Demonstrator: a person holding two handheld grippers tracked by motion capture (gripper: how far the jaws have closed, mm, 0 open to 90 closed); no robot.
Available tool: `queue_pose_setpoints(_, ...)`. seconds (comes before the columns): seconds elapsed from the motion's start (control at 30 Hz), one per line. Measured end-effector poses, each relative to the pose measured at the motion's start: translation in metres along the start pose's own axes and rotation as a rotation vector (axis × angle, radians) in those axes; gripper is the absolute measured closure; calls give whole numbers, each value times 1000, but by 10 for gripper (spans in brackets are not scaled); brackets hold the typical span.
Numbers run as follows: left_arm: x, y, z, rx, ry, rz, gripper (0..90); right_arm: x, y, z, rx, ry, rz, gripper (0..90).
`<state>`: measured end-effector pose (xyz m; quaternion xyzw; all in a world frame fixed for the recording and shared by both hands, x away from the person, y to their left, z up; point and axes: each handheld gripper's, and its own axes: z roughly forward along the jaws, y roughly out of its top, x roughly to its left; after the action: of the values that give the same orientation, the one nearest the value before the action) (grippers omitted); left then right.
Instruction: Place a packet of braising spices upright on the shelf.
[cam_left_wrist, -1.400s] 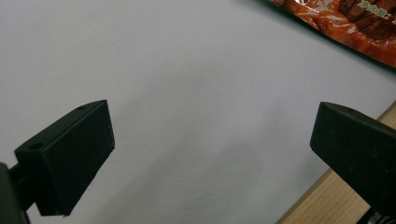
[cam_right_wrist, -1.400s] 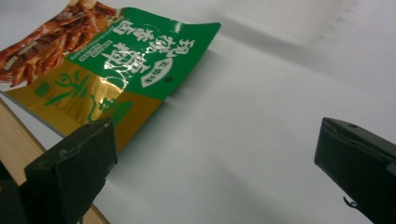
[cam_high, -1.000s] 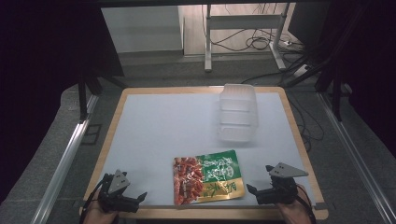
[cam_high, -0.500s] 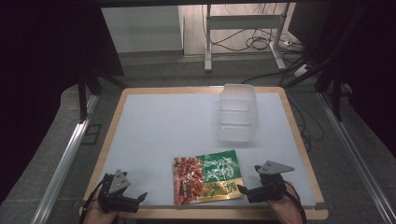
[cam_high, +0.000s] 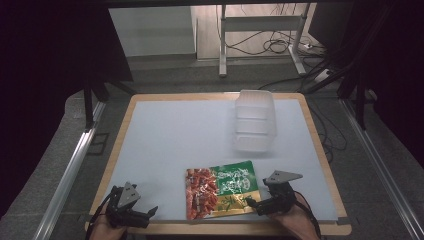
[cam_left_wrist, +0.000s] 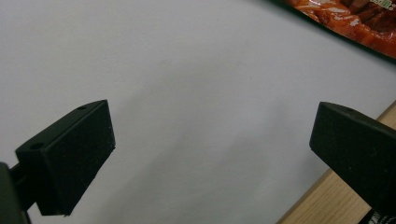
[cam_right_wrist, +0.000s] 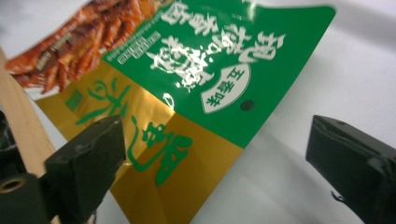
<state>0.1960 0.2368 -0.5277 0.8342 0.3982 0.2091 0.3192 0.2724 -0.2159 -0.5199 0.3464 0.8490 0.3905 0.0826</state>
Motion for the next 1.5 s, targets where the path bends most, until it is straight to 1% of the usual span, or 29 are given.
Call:
queue_pose_setpoints(0.1,0,0,0,-2,-2,-3,0,0,1,6,37,-8,-10,106)
queue_pose_setpoints(0.17,1,0,0,-3,-2,-5,0,0,3,8,50,-11,-7,166)
queue_pose_setpoints(0.2,1,0,0,-3,-2,-5,0,0,4,9,50,-12,-10,196)
queue_pose_setpoints(0.23,1,0,0,-3,-2,-6,0,-1,6,11,53,-10,-11,267)
queue_pose_setpoints(0.27,1,0,0,-3,-2,-5,0,-1,8,12,55,-8,-11,300)
queue_pose_setpoints(0.3,1,0,0,-3,-2,-5,0,-1,8,12,55,-8,-11,300)
queue_pose_setpoints(0.33,1,0,0,-3,-2,-5,0,-1,9,13,53,-7,-17,325)
queue_pose_setpoints(0.43,1,0,0,-3,-3,-6,0,-1,13,14,47,-1,-17,405)
queue_pose_setpoints(0.47,1,0,0,-4,-3,-6,0,-2,15,16,45,12,-8,459)
queue_pose_setpoints(0.5,1,0,0,-4,-3,-6,0,-2,17,16,42,17,-5,482)
queue_pose_setpoints(0.7,1,0,0,-4,-3,-6,0,-5,24,21,37,31,3,541)
queue_pose_setpoints(0.8,0,0,0,-6,-3,-9,0,-7,28,25,50,41,1,599)
queue_pose_setpoints(0.83,0,0,0,-6,-3,-9,0,-7,29,27,53,43,-1,630)
queue_pose_setpoints(0.87,1,0,0,-7,-3,-8,0,-6,30,27,52,41,-7,680)
queue_pose_setpoints(0.9,1,0,0,-7,-3,-9,0,-6,32,27,50,45,-11,706)
queue_pose_setpoints(1.0,1,0,0,-9,-3,-11,0,-4,34,28,68,45,-29,790)
queue_pose_setpoints(1.07,1,-1,-1,-10,-4,-13,0,-1,36,27,68,49,-35,879)
queue_pose_setpoints(1.23,2,-1,-2,-16,-3,-17,0,2,42,22,55,51,-36,885)
queue_pose_setpoints(1.27,2,-1,-2,-21,-3,-24,0,0,45,20,48,65,-22,884)
queue_pose_setpoints(1.3,2,-1,-2,-21,-3,-24,0,0,45,20,48,65,-22,884)
queue_pose_setpoints(1.33,3,-1,-2,-23,-2,-30,0,-1,47,18,42,77,-8,884)
queue_pose_setpoints(1.37,3,-1,-3,-27,-2,-33,0,-2,51,16,33,97,18,884)
queue_pose_setpoints(1.4,3,-2,-3,-30,-3,-38,0,-2,51,16,33,97,18,884)
queue_pose_setpoints(1.47,4,-2,-3,-35,-1,-44,0,-3,60,12,19,118,18,884)
queue_pose_setpoints(1.5,4,-2,-3,-35,-1,-44,0,-3,60,12,19,118,18,884)
